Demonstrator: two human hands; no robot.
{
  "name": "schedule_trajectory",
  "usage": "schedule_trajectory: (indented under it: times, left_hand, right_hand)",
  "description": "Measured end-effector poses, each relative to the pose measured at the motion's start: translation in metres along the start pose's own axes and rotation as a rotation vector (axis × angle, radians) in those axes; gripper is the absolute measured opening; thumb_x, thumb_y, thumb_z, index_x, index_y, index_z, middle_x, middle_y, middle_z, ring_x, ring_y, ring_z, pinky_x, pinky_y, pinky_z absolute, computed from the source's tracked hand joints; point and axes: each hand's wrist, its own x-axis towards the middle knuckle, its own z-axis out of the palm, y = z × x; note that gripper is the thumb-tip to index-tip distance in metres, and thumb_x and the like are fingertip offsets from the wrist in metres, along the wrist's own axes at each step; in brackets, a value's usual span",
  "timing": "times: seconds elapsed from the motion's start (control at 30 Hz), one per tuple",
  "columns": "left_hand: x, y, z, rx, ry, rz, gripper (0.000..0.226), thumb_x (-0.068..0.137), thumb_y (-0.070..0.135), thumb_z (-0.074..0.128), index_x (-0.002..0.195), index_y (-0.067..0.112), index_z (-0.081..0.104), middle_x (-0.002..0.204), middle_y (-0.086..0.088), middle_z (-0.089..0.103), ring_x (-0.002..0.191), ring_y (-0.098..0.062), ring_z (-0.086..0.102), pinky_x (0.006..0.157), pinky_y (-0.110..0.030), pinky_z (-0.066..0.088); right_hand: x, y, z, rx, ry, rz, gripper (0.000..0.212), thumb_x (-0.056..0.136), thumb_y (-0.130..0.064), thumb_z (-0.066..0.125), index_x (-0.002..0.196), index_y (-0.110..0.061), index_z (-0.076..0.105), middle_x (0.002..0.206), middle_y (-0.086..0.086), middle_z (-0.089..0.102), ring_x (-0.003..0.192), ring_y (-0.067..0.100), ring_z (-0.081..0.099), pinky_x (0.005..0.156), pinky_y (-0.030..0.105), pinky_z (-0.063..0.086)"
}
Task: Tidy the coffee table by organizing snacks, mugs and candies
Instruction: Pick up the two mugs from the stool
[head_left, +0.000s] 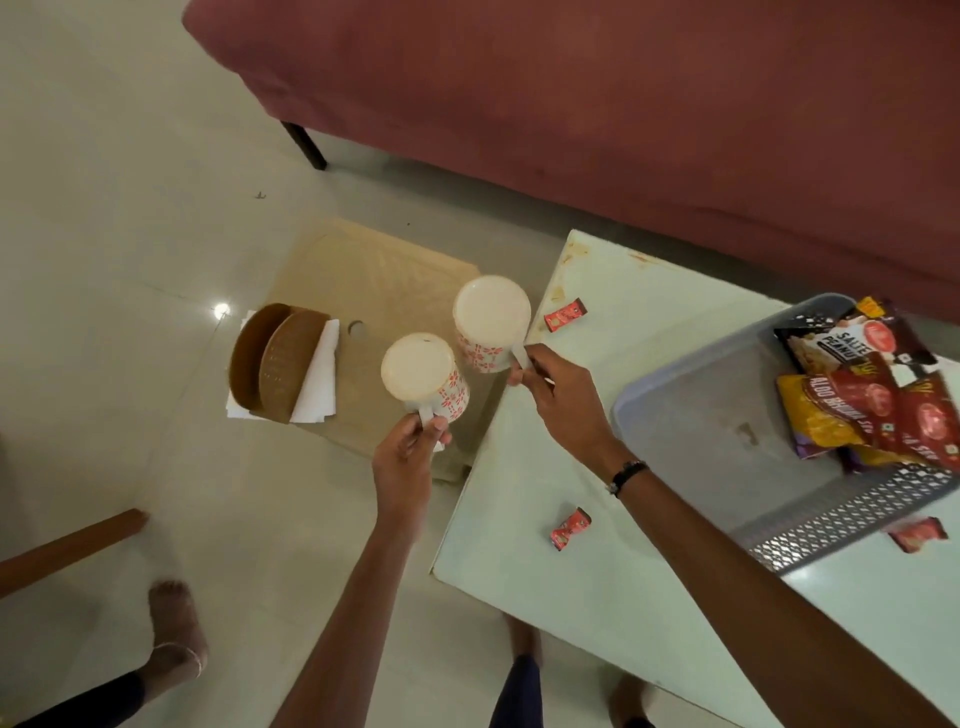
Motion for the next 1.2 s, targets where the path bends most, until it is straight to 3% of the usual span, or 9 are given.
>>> schedule_trajectory:
  times: [0.17,0.27,0.33,0.47,0.57,0.67,0.73,0.97,1.2]
  left_hand:
    - [-0.037,0.012,0.055,-0.018,-0.156,0.005,0.014,0.088,0.02,0.061,0.082,0.009,0.065,0.062,0.012,0.061,0.065,0.0,0.054,0.064,-0.016,0.041]
    - [-0.059,0.018,0.097,-0.022,-0.258,0.009,0.013,0.088,0.018,0.061,0.076,0.014,0.065,0.067,0.007,0.061,0.061,0.001,0.049,0.063,-0.018,0.038]
    - [-0.072,0.019,0.125,0.009,-0.329,0.027,0.018,0.088,0.018,0.062,0.071,0.014,0.062,0.068,0.002,0.061,0.056,0.0,0.044,0.062,-0.021,0.035]
    - [-0.097,0.015,0.181,0.078,-0.401,0.034,0.014,0.087,0.018,0.063,0.073,0.016,0.065,0.064,0.008,0.065,0.059,-0.001,0.053,0.063,-0.025,0.043]
    - [-0.105,0.004,0.217,0.138,-0.411,0.027,0.01,0.086,0.018,0.064,0.077,0.02,0.069,0.067,0.006,0.069,0.073,-0.01,0.064,0.075,-0.031,0.052]
    - [-0.105,-0.011,0.248,0.167,-0.429,0.02,0.014,0.087,0.018,0.063,0.08,0.007,0.067,0.072,0.0,0.069,0.075,-0.011,0.062,0.076,-0.033,0.052]
    - [-0.101,-0.019,0.265,0.18,-0.44,0.011,0.014,0.087,0.019,0.063,0.082,0.007,0.067,0.072,0.0,0.067,0.074,-0.01,0.06,0.075,-0.031,0.05]
    - [-0.084,-0.032,0.301,0.243,-0.45,0.056,0.011,0.088,0.016,0.062,0.092,0.008,0.068,0.079,-0.003,0.067,0.074,-0.003,0.058,0.064,-0.009,0.042]
    - [-0.07,-0.036,0.315,0.245,-0.421,0.026,0.011,0.089,0.009,0.059,0.091,0.016,0.067,0.087,-0.003,0.067,0.087,-0.012,0.057,0.075,-0.022,0.044]
  right_hand:
    - [-0.06,0.023,-0.07,-0.03,0.159,-0.001,0.01,0.094,-0.004,0.053,0.095,-0.012,0.06,0.077,0.002,0.068,0.071,0.003,0.061,0.062,0.009,0.043]
    - [-0.096,0.047,-0.114,-0.088,0.242,0.03,0.009,0.092,-0.01,0.055,0.087,-0.003,0.059,0.068,0.009,0.062,0.061,0.009,0.052,0.057,0.015,0.038]
    - [-0.118,0.062,-0.14,-0.133,0.281,0.048,0.012,0.091,-0.013,0.055,0.085,-0.004,0.058,0.066,-0.002,0.061,0.061,0.015,0.051,0.055,0.017,0.036]
    - [-0.164,0.089,-0.184,-0.14,0.336,0.125,0.004,0.09,-0.001,0.056,0.088,-0.003,0.059,0.066,-0.024,0.057,0.061,-0.004,0.052,0.053,0.006,0.035]
    - [-0.19,0.109,-0.206,-0.169,0.378,0.162,0.005,0.09,-0.003,0.057,0.093,-0.004,0.06,0.067,-0.023,0.059,0.065,-0.005,0.056,0.054,0.008,0.038]
    - [-0.206,0.127,-0.22,-0.198,0.408,0.175,0.01,0.089,0.0,0.058,0.099,0.0,0.061,0.075,-0.018,0.06,0.069,-0.015,0.054,0.056,0.001,0.039]
    - [-0.212,0.135,-0.226,-0.2,0.418,0.183,0.009,0.09,0.0,0.057,0.097,0.001,0.061,0.077,-0.006,0.061,0.072,-0.015,0.056,0.058,0.0,0.039]
    - [-0.219,0.156,-0.236,-0.186,0.414,0.183,0.009,0.09,-0.005,0.056,0.097,-0.002,0.061,0.081,-0.002,0.064,0.071,-0.001,0.057,0.059,0.002,0.043]
    - [-0.212,0.161,-0.231,-0.138,0.324,0.191,0.01,0.094,-0.009,0.052,0.092,-0.004,0.06,0.077,-0.003,0.06,0.069,-0.003,0.055,0.056,0.003,0.038]
